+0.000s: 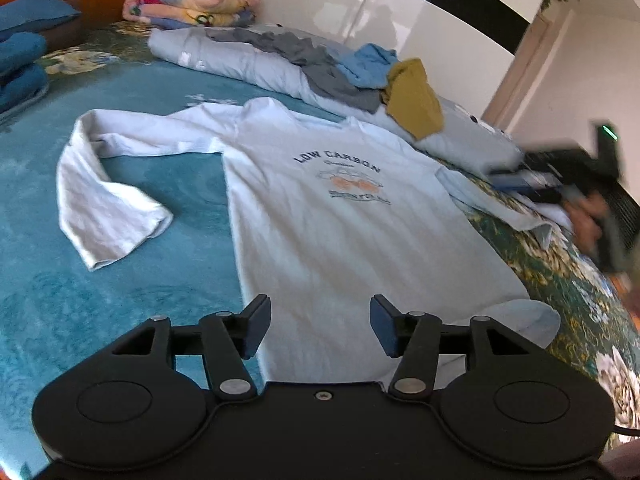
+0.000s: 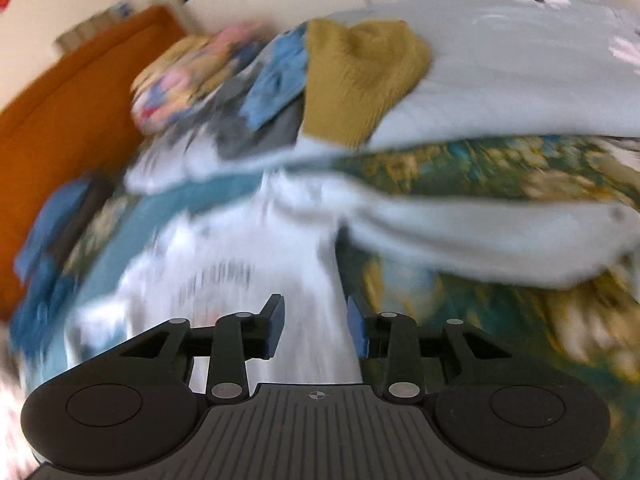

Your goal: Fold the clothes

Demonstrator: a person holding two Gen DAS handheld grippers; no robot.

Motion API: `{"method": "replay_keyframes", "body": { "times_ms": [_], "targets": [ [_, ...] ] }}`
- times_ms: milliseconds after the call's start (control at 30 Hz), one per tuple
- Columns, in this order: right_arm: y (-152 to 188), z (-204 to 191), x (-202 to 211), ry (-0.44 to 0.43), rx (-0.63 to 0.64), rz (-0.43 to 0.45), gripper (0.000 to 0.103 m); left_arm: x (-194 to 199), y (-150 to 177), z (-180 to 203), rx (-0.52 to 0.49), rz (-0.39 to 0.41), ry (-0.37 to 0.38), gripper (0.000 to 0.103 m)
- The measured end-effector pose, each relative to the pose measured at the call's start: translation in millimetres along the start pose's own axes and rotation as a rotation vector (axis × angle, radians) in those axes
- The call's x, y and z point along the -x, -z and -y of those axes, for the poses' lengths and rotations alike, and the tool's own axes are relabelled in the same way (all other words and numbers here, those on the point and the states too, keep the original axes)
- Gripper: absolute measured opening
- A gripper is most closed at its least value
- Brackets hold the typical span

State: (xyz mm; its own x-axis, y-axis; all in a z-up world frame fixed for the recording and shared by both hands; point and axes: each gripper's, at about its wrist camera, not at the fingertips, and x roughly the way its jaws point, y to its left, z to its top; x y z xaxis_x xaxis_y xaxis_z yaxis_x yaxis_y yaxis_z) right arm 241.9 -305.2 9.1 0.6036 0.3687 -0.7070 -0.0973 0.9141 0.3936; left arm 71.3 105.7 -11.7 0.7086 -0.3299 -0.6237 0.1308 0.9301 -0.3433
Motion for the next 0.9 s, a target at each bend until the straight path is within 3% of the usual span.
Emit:
{"method": "replay_keyframes", "body": {
  "times_ms": [167, 267, 533, 733, 900],
  "targets": [
    [77, 12, 55, 0.048, 0.023, -0.093, 0.038, 15, 7, -4, 0.010, 0.011, -0.009, 0.054],
    [104, 13, 73, 0.032, -0.001, -0.115, 0.048, 24, 13, -2, 0.006, 0.016, -0.009, 0.060],
    [121, 7, 61, 0.101, 0.009, -0.112, 0.047, 40, 24, 2, 0.015, 0.029, -0.022, 0.061],
    [128, 24, 66, 0.243, -0.008, -0.108, 0.045, 38, 32, -4, 0.035, 0.003, -0.054, 0.061],
    [134, 28, 85, 0.213, -0.034, -0.071, 0.045, 36, 34, -12, 0.067, -0.011, -0.052, 0.061]
  ]
}}
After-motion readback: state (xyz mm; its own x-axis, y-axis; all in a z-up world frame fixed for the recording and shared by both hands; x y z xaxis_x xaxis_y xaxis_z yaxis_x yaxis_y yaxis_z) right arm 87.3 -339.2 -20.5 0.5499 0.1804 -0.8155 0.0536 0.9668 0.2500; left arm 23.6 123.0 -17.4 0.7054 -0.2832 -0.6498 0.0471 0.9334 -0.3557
